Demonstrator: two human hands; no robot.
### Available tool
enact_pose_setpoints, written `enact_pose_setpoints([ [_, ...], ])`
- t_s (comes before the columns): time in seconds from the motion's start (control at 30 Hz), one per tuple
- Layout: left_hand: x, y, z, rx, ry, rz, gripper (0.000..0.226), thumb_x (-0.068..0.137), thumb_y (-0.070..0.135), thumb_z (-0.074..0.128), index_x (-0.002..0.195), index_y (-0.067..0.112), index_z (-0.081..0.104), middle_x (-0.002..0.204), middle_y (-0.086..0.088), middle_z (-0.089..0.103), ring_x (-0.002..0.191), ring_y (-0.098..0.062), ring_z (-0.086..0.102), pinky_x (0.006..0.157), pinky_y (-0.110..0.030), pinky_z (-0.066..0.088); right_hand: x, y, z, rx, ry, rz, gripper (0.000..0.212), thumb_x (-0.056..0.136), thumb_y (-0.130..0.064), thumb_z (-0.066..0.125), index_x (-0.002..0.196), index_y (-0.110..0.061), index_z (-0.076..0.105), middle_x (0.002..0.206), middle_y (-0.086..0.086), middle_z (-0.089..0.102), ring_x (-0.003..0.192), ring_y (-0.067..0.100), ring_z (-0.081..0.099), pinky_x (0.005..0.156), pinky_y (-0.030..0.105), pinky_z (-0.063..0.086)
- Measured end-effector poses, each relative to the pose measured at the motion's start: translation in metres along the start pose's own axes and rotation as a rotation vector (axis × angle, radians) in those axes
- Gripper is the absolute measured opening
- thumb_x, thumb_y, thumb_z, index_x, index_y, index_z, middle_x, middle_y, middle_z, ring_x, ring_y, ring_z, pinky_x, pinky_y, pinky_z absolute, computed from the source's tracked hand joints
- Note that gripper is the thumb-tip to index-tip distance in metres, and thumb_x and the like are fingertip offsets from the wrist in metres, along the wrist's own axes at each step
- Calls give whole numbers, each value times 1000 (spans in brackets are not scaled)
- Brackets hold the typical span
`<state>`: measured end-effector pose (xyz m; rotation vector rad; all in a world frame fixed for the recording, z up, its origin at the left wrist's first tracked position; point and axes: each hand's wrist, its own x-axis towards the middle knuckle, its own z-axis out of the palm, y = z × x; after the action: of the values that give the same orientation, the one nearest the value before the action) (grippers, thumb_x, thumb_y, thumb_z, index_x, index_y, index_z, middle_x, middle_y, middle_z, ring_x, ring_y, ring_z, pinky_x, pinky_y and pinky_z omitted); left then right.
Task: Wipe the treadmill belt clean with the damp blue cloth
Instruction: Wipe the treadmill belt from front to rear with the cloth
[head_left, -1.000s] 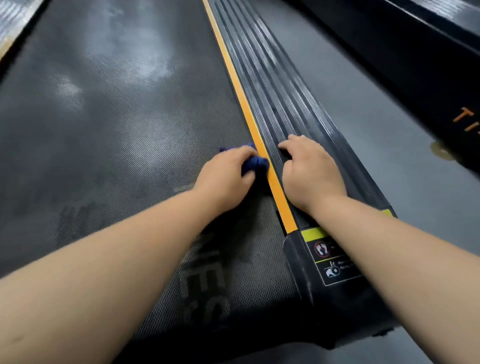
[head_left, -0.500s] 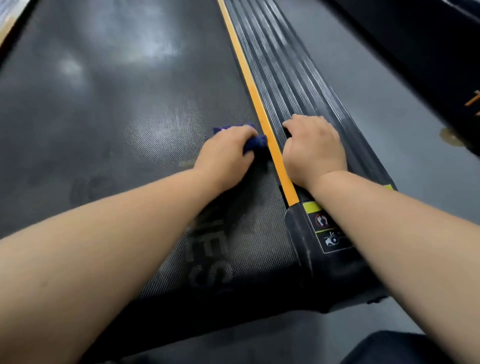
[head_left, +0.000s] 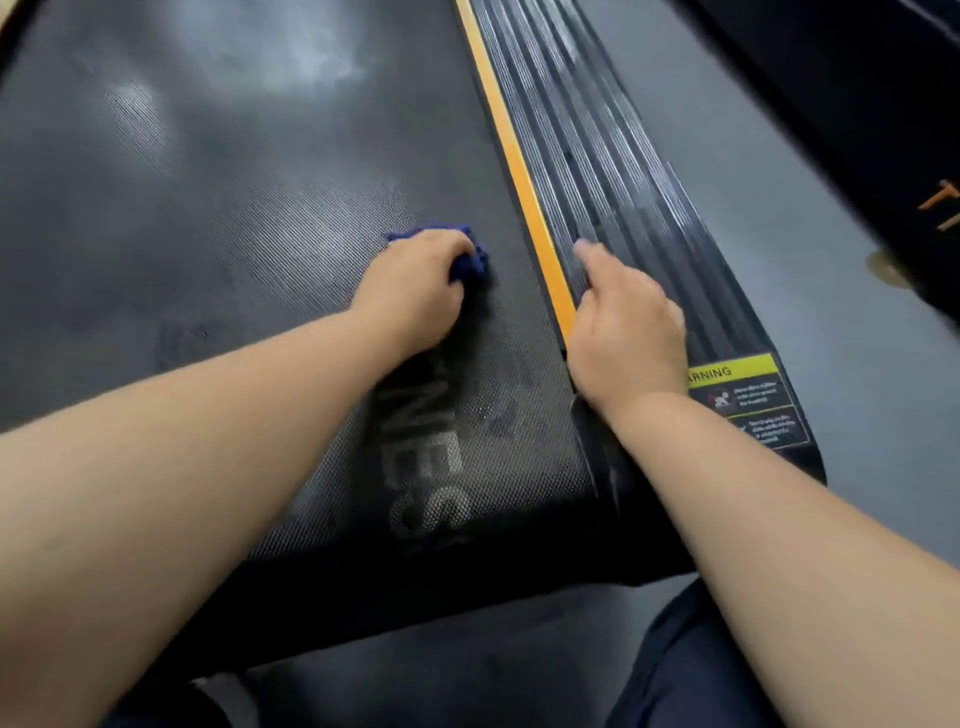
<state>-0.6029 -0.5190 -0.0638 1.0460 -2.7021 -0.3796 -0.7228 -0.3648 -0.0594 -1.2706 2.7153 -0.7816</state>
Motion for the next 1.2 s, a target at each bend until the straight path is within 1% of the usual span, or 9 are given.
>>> enact_pose_setpoints([
  [0.13,-74,21,-8,-128,-131,510,33,78,26,41,98,16,66,110,-4,66,102,-26,60,86,-34,43,3,6,4,30,-50,-64,47,86,-4,40,127,-20,56,144,3,47,139,23,33,112,38,27],
  [0.2,-78,13,-20,-138,-228,635,36,80,28,41,102,16,66,113,-4,66,105,-24,59,92,-29,38,2,6,4,29,-72,-75,47,86,-3,40,127,-19,57,145,2,46,140,22,31,113,39,27],
  [0.33,-13,-5,-15,-156,-59,182,38,82,9,53,117,24,59,116,-1,62,109,-26,55,90,-25,37,6,7,-1,68,-37,-34,50,86,-3,38,128,-21,58,142,-2,49,139,17,34,112,40,28],
  [0.4,2,-2,-3,-164,17,-24,37,86,15,55,121,25,55,118,-1,62,110,-28,55,91,-31,41,6,6,-1,79,-21,-17,48,86,-2,37,126,-19,60,138,-2,53,137,17,37,111,41,30],
  [0.67,-79,29,-8,-137,-199,565,35,73,21,44,102,17,65,102,-1,65,98,-18,52,86,-27,37,7,2,-4,141,7,32,44,85,-4,38,115,-21,65,123,3,62,121,21,50,104,37,37],
  [0.73,-61,22,-19,-97,-213,570,32,73,18,49,101,20,65,103,1,66,98,-18,54,84,-29,41,6,1,-5,146,9,28,44,85,-5,38,115,-21,65,123,3,62,121,20,50,104,37,36],
  [0.87,11,15,-16,-156,-1,283,26,83,14,53,107,21,62,115,-1,64,106,-29,58,87,-33,46,6,3,-5,183,12,63,46,82,-6,37,114,-20,66,123,2,63,122,20,50,102,34,36],
  [0.97,12,28,14,-120,-48,207,29,83,15,54,110,22,61,111,-1,64,105,-29,55,83,-32,41,7,2,-4,200,6,75,58,68,-14,30,111,-22,68,129,-1,61,129,16,45,105,30,33],
  [1.2,-79,37,-4,-157,-231,580,29,70,20,45,93,15,63,99,-1,65,100,-22,58,91,-32,41,4,-1,-8,239,-42,105,49,74,-7,36,107,-24,68,133,-2,58,133,18,40,107,37,33],
])
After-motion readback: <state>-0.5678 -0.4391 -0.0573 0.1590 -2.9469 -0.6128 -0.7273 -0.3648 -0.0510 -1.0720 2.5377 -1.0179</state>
